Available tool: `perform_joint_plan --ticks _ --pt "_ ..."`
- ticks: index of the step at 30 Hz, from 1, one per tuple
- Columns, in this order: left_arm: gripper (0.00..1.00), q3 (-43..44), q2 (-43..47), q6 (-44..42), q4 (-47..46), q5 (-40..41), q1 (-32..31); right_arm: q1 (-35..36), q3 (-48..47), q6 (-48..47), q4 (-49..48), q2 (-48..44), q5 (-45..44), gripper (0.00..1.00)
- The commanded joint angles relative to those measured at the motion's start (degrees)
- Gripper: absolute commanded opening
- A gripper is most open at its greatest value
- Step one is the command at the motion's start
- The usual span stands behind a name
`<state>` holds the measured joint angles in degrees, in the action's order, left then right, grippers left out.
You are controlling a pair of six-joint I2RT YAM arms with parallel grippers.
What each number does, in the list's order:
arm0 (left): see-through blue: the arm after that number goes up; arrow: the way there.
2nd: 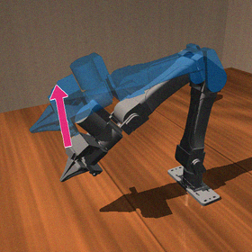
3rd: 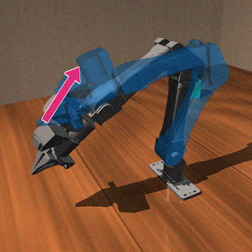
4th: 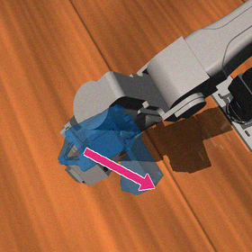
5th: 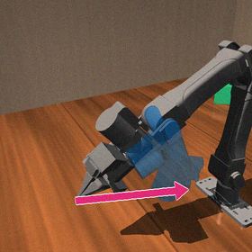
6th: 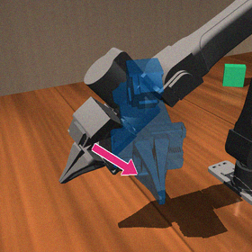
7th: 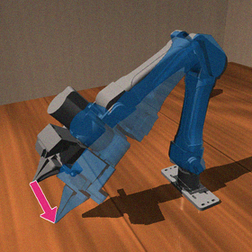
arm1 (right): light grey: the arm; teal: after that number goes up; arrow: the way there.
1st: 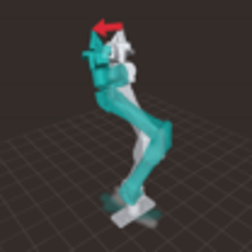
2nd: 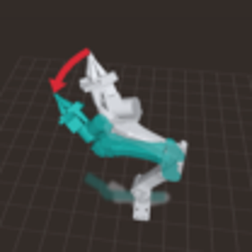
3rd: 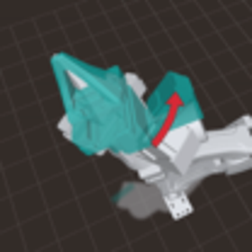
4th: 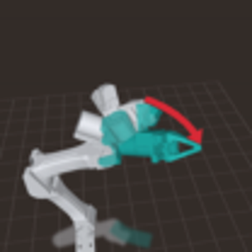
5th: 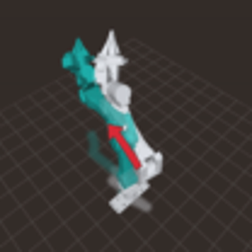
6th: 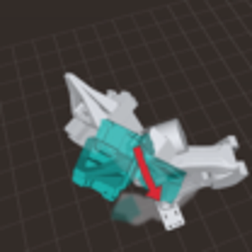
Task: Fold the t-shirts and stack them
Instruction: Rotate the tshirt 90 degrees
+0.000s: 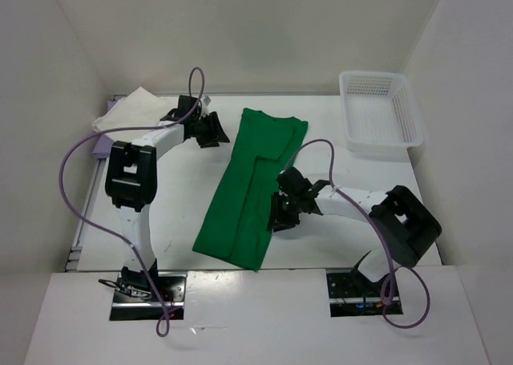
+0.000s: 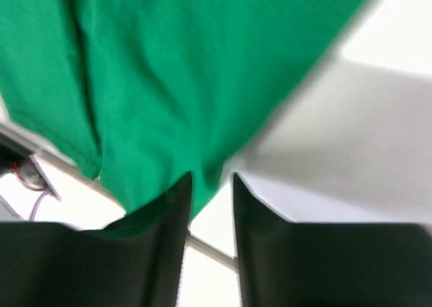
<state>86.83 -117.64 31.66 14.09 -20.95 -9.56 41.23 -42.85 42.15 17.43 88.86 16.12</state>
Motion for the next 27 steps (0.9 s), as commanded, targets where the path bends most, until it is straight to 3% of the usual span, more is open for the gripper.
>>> perform_joint_plan --ticks 1,13,16,17,18,22,27 --pt "0.57 8.0 -6.8 -1.2 -1.9 0.3 -1.1 -1.9 -1.9 -2.5 5.4 -6.3 1.9 0.39" --pt "0.50 28.3 -23.8 -4.1 1.7 2.4 -4.9 -6.5 -3.7 -3.4 7.5 -13.4 5.3 0.41" --pt "0.36 34.0 -28.2 -4.2 3.1 1.8 -6.3 -7.8 -3.7 -2.2 6.9 -14.4 5.3 0.41" --pt "0.22 35.3 -29.0 -4.2 4.0 1.8 -6.3 -7.8 -3.7 -2.2 6.3 -14.9 5.9 0.41" --pt "0.16 37.2 -30.3 -4.2 4.0 1.8 -6.3 -8.4 -3.7 -2.2 6.3 -14.9 5.9 0.41" --pt "0.00 41.4 -32.6 0.8 2.4 1.1 -6.3 -9.6 -3.2 -2.2 5.7 -14.9 5.9 0.41" --pt "0.00 51.0 -34.5 6.5 2.4 1.6 -1.4 -13.3 -1.1 -4.2 5.1 -14.9 7.2 0.41"
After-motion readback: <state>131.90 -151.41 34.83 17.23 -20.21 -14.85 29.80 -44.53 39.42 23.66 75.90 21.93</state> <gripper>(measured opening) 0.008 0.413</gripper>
